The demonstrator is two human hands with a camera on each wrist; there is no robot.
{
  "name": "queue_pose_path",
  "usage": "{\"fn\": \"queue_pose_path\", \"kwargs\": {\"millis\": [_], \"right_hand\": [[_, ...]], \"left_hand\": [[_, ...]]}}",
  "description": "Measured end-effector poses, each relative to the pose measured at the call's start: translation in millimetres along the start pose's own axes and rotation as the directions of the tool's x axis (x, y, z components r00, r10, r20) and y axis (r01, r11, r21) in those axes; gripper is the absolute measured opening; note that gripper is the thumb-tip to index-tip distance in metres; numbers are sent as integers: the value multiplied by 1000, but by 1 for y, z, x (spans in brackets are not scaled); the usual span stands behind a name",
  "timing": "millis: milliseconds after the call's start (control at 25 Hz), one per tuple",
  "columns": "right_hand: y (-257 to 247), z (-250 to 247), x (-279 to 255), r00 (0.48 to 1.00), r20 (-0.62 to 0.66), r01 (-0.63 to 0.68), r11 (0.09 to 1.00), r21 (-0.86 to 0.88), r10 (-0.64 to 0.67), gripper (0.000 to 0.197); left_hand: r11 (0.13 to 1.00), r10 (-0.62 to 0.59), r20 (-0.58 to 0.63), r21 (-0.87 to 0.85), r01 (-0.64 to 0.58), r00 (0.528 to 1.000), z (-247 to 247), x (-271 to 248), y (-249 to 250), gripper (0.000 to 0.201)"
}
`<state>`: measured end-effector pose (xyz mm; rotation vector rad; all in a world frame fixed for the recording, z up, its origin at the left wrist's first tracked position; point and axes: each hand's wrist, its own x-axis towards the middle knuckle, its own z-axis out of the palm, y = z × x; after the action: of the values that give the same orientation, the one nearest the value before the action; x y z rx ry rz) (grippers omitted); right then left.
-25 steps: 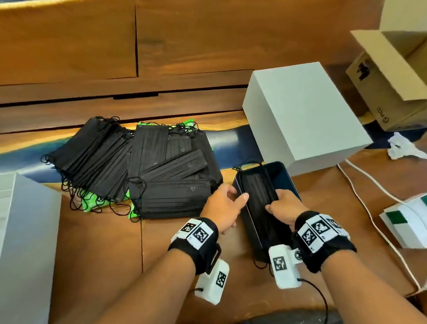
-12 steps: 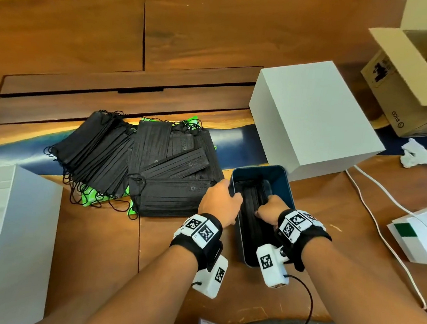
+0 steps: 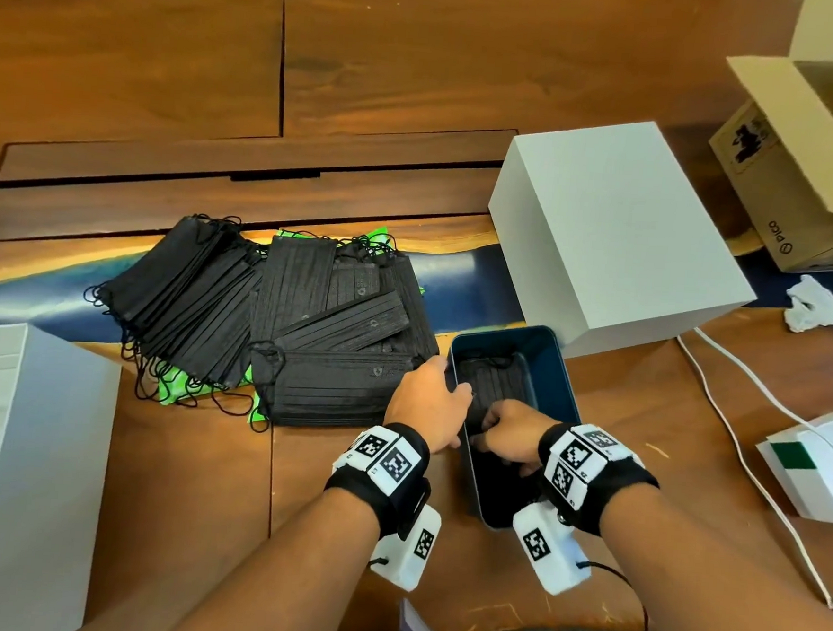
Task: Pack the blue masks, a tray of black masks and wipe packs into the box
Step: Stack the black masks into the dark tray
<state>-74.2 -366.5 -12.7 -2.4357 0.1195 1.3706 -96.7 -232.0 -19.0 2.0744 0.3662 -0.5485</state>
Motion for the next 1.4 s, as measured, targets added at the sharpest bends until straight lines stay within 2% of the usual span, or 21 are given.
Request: {"fn": "queue_pose_path", "kwargs": {"millis": [240, 360, 480, 520, 600, 640, 720, 800, 920, 1120, 1280, 1400], "right_hand": [[-8, -12, -7, 1000, 21, -18, 988, 151, 15, 26], [-26, -40, -29, 994, -32, 107, 965, 238, -102, 20], [-63, -61, -47, 965, -80, 261, 925, 275, -249, 17], [-78, -62, -48, 953, -95, 302, 919, 253, -287, 15], [-110, -56, -39, 939, -96, 342, 930, 139, -331, 13], [-124, -50, -30, 939, -75, 340, 937, 79, -335, 14], [-148, -33, -12, 949, -7, 315, 949, -21, -315, 16], [-166, -15, 6, 955, 34, 298, 946, -124, -296, 18], [-180, 7, 24, 930, -23, 343, 889, -302, -366, 24], [-180, 39, 46, 920, -134, 296, 877, -379, -369, 43], [-182, 41, 43, 918, -176, 269, 883, -385, -356, 15], [-183, 22, 32, 914, -22, 348, 811, -470, -405, 13]], "left_hand": [[1000, 20, -13, 14, -20, 1000, -5, 3, -3, 36], [999, 2, -74, 40, 1, 997, -18, 8, -19, 37], [988, -123, -229, 61, 140, 966, -52, 11, -57, 17], [981, -179, -307, 22, 195, 935, -65, 10, -74, 13], [952, -305, -431, -122, 280, 849, -87, 7, -109, 18], [934, -356, -462, -197, 297, 812, -93, 6, -122, 23], [910, -410, -482, -269, 315, 774, -101, 5, -139, 33], [912, -409, -497, -238, 333, 766, -104, 7, -148, 41], [924, -383, -515, -221, 312, 767, -106, 10, -153, 49], [920, -385, -451, -260, 295, 805, -113, 8, -149, 43], [921, -377, -444, -272, 278, 813, -120, -1, -147, 35], [917, -364, -542, -349, 191, 758, -134, -7, -144, 29]]}}
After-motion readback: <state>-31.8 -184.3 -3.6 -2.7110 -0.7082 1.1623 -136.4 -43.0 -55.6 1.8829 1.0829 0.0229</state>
